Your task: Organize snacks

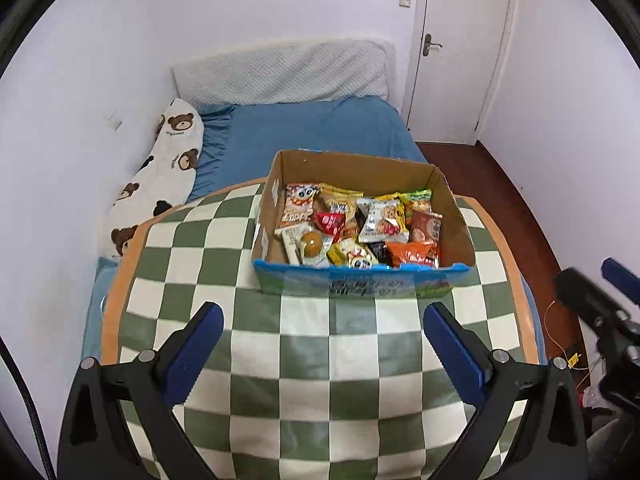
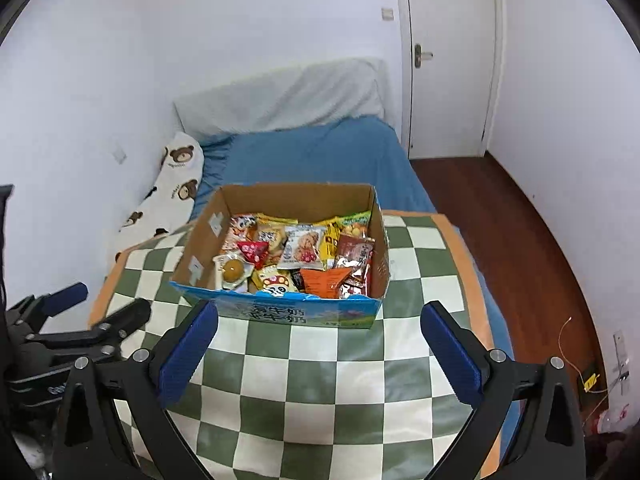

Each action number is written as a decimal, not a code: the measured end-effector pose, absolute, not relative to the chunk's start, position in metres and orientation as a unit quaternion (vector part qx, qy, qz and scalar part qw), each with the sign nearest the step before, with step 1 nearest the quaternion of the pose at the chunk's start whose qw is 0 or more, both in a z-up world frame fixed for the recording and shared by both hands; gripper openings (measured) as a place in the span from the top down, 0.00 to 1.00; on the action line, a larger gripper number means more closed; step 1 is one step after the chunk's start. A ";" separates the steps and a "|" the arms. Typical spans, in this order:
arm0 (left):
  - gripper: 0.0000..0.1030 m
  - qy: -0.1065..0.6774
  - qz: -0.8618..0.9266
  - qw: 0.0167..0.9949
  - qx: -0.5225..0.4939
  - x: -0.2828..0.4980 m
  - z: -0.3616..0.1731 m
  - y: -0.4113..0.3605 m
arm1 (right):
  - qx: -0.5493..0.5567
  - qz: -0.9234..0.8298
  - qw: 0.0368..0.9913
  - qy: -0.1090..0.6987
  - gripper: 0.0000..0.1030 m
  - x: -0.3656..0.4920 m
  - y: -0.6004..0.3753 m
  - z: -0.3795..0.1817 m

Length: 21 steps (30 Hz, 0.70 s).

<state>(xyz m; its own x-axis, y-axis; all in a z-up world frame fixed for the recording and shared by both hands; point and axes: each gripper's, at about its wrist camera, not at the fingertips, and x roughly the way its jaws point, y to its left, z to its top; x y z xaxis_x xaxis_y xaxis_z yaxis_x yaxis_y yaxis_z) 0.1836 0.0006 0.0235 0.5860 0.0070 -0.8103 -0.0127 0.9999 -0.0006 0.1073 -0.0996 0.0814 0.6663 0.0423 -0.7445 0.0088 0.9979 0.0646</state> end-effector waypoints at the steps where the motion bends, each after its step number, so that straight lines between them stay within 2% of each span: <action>1: 0.01 0.452 0.009 0.892 -0.001 0.178 0.026 0.001 | 0.028 0.007 0.915 0.402 0.00 0.098 -0.098 0.088; 10: 0.01 0.430 0.017 0.903 0.000 0.143 0.049 0.002 | 0.020 0.017 0.923 0.384 0.00 0.062 -0.088 0.114; 21: 0.01 0.421 0.013 0.907 0.008 0.130 0.055 -0.006 | 0.017 0.009 0.921 0.389 0.00 0.049 -0.090 0.112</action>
<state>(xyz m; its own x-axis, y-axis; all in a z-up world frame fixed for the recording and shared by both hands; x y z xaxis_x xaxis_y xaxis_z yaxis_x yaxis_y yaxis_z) 0.1296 -0.0055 0.0554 0.6455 0.0292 -0.7632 -0.0165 0.9996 0.0244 0.0488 -0.0901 0.1122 0.6975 0.0305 -0.7160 -0.0035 0.9992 0.0392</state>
